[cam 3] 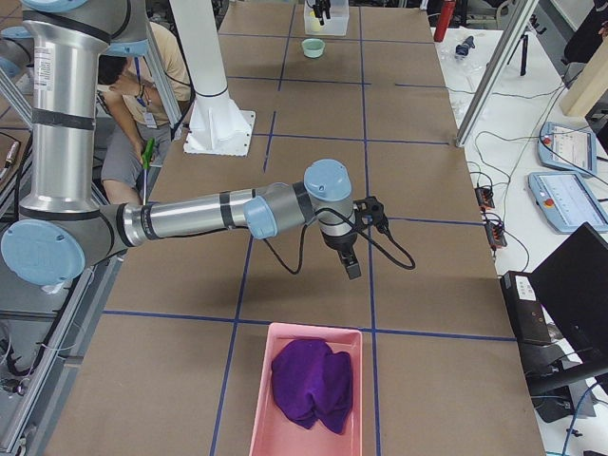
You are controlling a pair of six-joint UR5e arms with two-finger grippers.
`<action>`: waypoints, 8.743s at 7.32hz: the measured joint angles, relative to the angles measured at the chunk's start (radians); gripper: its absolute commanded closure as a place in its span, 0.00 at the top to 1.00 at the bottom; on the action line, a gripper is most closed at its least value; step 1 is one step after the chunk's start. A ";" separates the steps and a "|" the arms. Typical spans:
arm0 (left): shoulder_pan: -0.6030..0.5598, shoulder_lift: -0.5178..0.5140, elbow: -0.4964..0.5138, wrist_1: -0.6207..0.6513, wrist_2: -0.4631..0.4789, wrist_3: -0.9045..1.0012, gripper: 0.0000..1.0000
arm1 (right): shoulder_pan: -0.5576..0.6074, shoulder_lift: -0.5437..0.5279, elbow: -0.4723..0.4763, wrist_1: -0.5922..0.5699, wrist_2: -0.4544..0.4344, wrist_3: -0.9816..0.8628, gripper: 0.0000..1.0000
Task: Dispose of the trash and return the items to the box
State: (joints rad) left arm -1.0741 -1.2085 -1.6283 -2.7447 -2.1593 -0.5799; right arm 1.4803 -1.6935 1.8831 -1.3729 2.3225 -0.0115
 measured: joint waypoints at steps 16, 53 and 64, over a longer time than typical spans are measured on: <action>-0.440 -0.085 -0.042 0.576 -0.267 0.999 0.00 | -0.003 -0.028 0.011 0.025 0.000 -0.005 1.00; -0.551 -0.140 -0.179 1.173 -0.156 0.761 1.00 | -0.012 -0.055 0.040 -0.131 -0.008 0.125 1.00; -0.567 -0.131 -0.204 1.172 -0.152 0.761 1.00 | -0.009 -0.105 0.043 -0.105 0.004 0.108 1.00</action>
State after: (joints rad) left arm -1.6413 -1.3392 -1.8327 -1.5723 -2.3112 0.1816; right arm 1.4711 -1.7981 1.9259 -1.4784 2.3267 0.0965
